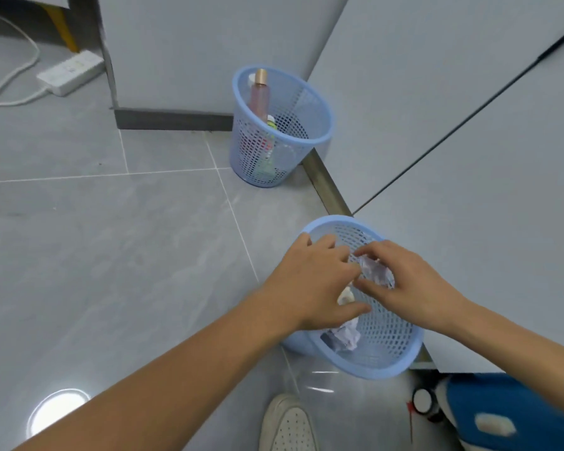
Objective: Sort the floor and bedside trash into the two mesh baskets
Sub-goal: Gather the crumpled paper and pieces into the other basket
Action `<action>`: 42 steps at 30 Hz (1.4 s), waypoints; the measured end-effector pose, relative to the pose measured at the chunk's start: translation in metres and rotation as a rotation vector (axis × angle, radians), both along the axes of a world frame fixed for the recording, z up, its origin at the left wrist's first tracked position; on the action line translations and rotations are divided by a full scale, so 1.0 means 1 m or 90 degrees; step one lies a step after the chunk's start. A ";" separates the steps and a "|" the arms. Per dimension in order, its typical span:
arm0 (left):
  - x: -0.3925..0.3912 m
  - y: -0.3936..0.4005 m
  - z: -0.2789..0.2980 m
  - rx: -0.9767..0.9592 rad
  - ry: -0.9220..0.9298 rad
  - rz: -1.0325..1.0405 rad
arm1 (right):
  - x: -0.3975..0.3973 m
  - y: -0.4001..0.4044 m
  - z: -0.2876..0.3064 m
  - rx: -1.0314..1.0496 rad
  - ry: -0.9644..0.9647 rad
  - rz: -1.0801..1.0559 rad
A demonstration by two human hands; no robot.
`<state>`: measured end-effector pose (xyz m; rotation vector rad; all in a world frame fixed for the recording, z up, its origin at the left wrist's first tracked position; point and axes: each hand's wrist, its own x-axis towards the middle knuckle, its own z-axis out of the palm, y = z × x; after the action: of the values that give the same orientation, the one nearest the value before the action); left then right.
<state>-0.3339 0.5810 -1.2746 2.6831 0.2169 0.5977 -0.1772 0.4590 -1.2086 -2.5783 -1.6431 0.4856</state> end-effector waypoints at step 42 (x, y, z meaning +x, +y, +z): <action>-0.468 0.276 -0.202 -0.091 0.205 0.710 | -0.377 0.513 -0.237 0.017 -0.010 0.636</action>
<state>-0.8020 0.8566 -1.4768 2.2919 1.8044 0.3773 -0.5545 0.9718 -1.4454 -1.5486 -2.8106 0.4390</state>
